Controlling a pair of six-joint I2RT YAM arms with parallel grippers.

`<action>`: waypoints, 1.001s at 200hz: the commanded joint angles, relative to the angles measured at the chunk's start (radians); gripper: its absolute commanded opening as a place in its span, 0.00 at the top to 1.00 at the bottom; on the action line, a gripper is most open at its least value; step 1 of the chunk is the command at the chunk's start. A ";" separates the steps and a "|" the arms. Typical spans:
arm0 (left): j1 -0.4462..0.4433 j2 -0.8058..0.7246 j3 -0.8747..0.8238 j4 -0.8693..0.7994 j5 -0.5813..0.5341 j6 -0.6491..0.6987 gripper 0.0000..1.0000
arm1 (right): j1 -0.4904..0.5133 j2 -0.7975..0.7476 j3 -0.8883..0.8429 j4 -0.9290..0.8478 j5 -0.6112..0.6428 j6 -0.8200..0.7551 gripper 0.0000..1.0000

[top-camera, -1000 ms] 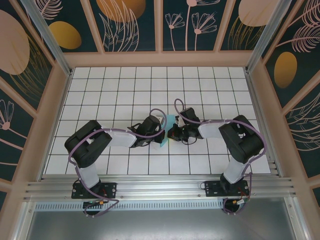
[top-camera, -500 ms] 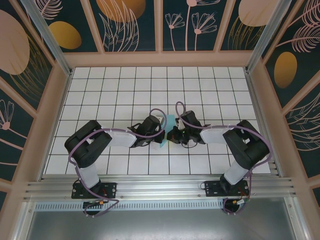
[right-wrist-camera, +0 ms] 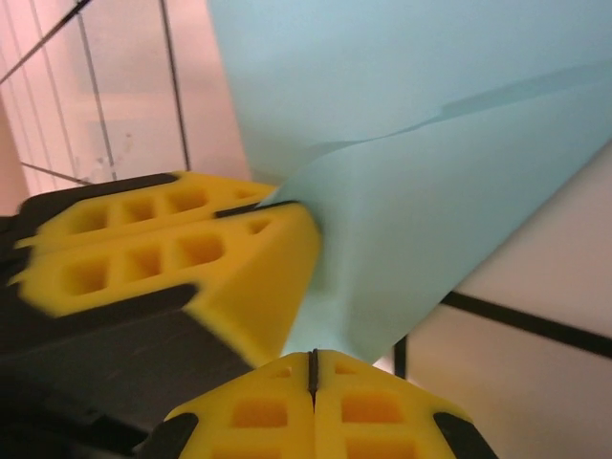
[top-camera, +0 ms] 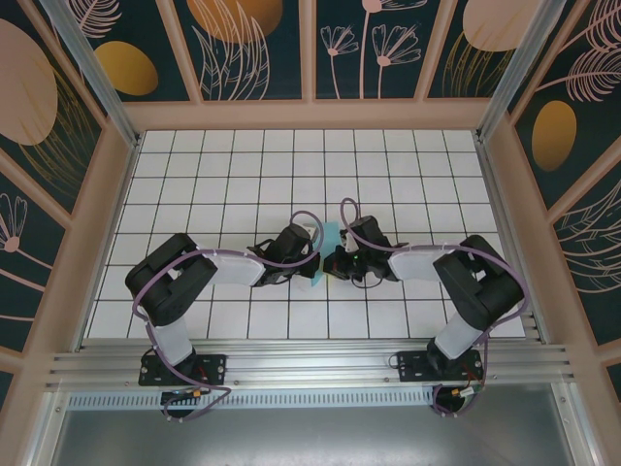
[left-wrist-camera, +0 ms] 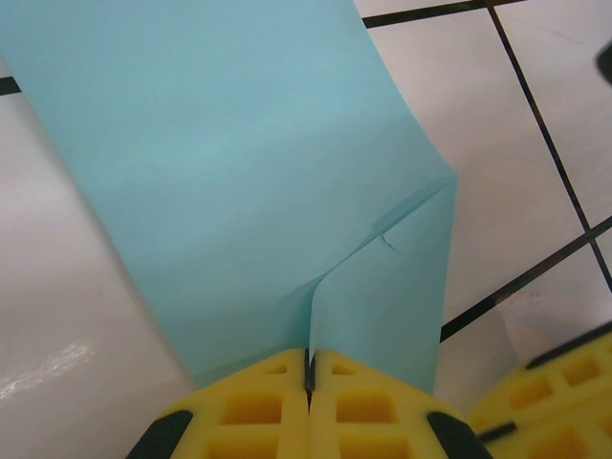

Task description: Fold a paper plane with a square sheet of paper (pick it up from the middle)

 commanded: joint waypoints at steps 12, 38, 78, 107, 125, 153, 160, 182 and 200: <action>0.005 0.049 -0.020 -0.090 0.003 0.013 1.00 | 0.032 -0.020 -0.037 0.098 -0.032 0.057 0.96; 0.004 0.050 -0.017 -0.094 0.001 0.020 1.00 | 0.041 -0.007 -0.057 0.138 -0.023 0.078 0.96; 0.005 0.054 -0.014 -0.094 0.006 0.020 1.00 | 0.045 0.017 -0.068 0.160 -0.024 0.084 0.96; 0.005 0.054 -0.015 -0.091 0.015 0.017 1.00 | 0.045 0.024 -0.069 0.172 -0.019 0.087 0.96; 0.005 0.055 -0.016 -0.088 0.018 0.015 1.00 | 0.045 0.046 -0.069 0.197 -0.028 0.090 0.96; 0.004 0.052 -0.017 -0.089 0.015 0.017 1.00 | 0.045 0.093 -0.057 0.154 -0.003 0.065 0.96; 0.005 0.049 -0.019 -0.087 0.014 0.016 1.00 | 0.045 0.100 -0.057 0.139 0.008 0.060 0.96; 0.004 0.049 -0.024 -0.081 0.011 0.012 1.00 | 0.049 0.081 -0.070 0.145 0.001 0.063 0.96; 0.004 0.052 -0.027 -0.076 0.009 0.005 1.00 | 0.057 0.027 -0.080 0.160 -0.002 0.075 0.95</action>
